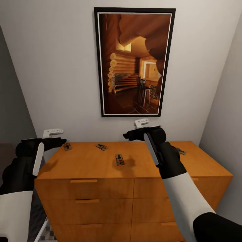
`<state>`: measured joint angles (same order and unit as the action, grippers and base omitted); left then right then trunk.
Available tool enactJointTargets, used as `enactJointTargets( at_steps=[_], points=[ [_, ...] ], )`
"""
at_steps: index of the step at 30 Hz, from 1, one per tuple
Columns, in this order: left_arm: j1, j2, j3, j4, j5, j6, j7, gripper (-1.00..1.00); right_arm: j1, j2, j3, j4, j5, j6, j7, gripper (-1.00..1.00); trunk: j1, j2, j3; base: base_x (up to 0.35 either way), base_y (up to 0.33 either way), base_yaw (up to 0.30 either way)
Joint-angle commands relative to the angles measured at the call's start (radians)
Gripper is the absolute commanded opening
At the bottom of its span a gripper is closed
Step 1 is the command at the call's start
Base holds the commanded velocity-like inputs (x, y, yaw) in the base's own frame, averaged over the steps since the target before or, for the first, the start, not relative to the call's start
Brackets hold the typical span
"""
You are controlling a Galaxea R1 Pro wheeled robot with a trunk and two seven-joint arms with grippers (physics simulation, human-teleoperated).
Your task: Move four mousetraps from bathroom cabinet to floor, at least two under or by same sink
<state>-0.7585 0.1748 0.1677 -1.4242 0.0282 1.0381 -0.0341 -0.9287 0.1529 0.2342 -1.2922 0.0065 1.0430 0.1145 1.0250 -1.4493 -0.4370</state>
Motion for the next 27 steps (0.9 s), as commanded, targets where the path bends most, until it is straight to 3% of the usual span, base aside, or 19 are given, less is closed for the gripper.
enactJointTargets(
  at_steps=[1, 8, 27],
  points=[
    [-0.001, 0.000, 0.001, 0.000, 0.002, 0.004, -0.002, 1.00, -0.001, 0.003, 0.000, 0.006, 0.002, 0.004, 0.002, 1.00, 0.000, -0.001, -0.001, 0.000, 0.000, 0.000],
    [-0.001, 0.000, 0.001, 0.002, 0.002, 0.002, 0.004, 1.00, -0.001, 0.022, 0.002, 0.047, 0.003, 0.004, -0.014, 1.00, 0.000, -0.001, -0.001, 0.000, 0.000, 0.000],
    [-0.001, -0.019, -0.002, 0.009, 0.003, 0.003, 0.106, 1.00, -0.001, 0.022, 0.008, 0.135, 0.002, 0.004, -0.113, 1.00, 0.000, -0.001, -0.001, 0.000, 0.000, 0.000]
  ],
)
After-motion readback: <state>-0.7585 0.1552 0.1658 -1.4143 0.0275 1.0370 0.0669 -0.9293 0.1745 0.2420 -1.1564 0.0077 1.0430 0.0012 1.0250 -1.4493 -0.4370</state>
